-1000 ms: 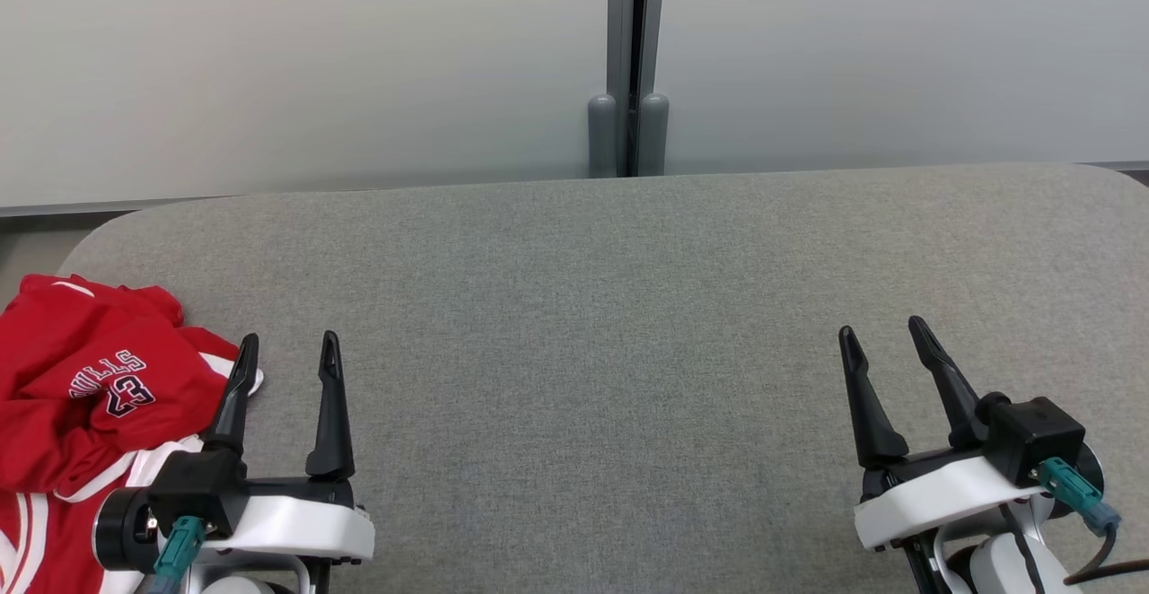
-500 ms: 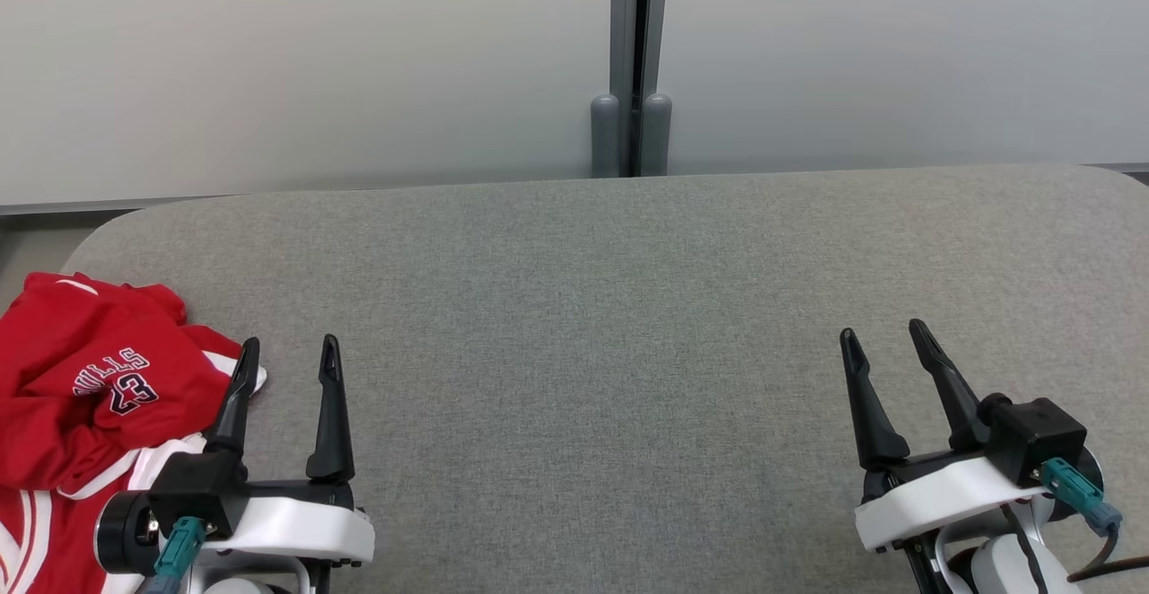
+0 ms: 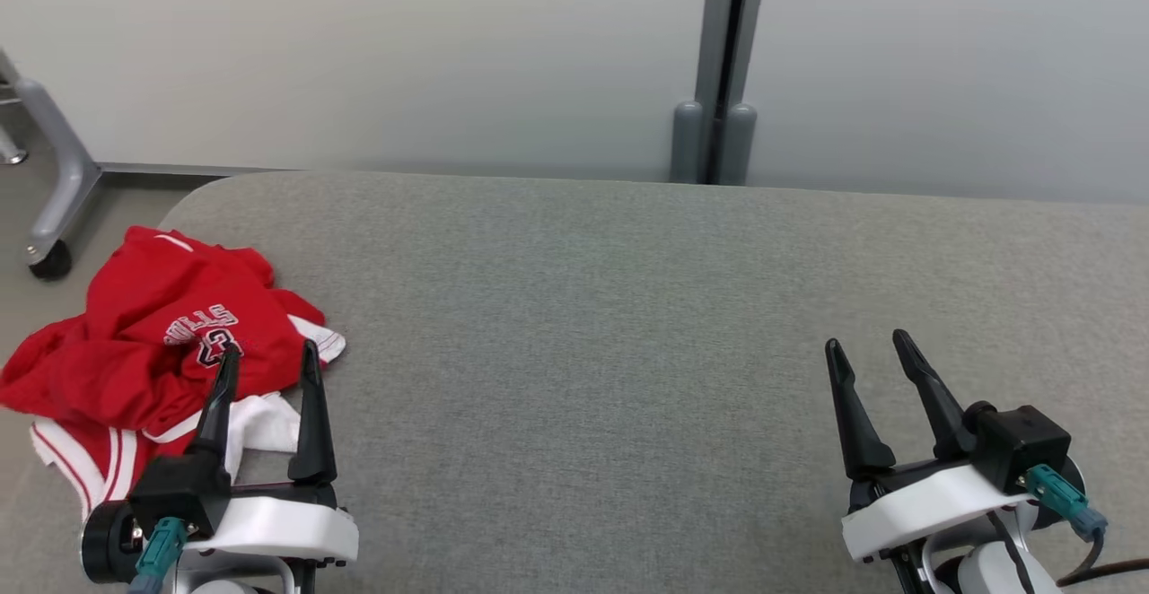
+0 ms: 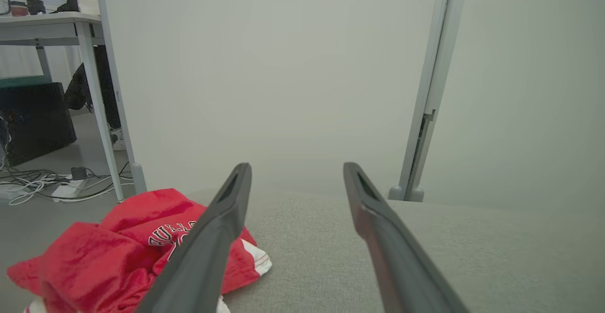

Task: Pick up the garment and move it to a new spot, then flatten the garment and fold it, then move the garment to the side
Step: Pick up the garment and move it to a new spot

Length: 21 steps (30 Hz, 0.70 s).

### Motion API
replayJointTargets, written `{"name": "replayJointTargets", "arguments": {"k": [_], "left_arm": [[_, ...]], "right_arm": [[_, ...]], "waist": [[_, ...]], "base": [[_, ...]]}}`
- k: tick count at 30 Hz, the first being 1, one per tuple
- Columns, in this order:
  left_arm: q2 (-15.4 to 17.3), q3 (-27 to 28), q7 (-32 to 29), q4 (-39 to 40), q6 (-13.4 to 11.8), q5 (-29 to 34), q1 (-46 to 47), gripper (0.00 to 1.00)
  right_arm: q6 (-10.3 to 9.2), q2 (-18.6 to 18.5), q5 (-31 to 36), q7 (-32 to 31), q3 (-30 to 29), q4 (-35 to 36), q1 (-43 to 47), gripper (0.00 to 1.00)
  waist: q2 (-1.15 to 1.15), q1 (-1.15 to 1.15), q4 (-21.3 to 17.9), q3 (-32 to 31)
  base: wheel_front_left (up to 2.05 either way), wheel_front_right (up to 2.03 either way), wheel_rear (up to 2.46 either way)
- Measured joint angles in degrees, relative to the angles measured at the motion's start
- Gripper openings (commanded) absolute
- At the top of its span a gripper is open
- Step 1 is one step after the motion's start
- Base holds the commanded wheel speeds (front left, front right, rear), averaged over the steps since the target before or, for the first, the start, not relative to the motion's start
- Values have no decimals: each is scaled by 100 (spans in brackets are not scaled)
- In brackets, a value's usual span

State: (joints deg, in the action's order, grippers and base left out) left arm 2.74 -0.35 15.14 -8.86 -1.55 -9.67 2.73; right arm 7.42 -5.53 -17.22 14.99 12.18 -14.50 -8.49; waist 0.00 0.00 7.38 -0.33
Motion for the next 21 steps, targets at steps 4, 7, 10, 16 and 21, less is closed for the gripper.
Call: {"name": "replayJointTargets", "arguments": {"k": [4,7,10,16,21], "left_arm": [[0,45,0,-24,11,1,-8,100],[-2,62,0,-49,46,1,-16,100],[1,91,0,-52,45,8,-28,100],[1,185,0,-75,48,9,-93,100],[4,285,0,-96,78,8,-137,100]], "right_arm": [[0,29,-14,0,67,-20,32,100],[0,35,-37,0,101,-48,34,100],[0,45,-57,0,138,-80,26,100],[1,75,-89,0,213,-115,30,100],[1,109,-91,0,238,-143,28,100]], "waist": [[0,0,301,-20],[0,0,551,-38],[0,0,806,-59],[0,0,1294,-99],[0,0,1600,-139]], "base": [[0,0,0],[0,0,0],[0,0,0],[0,0,0],[0,0,0]]}}
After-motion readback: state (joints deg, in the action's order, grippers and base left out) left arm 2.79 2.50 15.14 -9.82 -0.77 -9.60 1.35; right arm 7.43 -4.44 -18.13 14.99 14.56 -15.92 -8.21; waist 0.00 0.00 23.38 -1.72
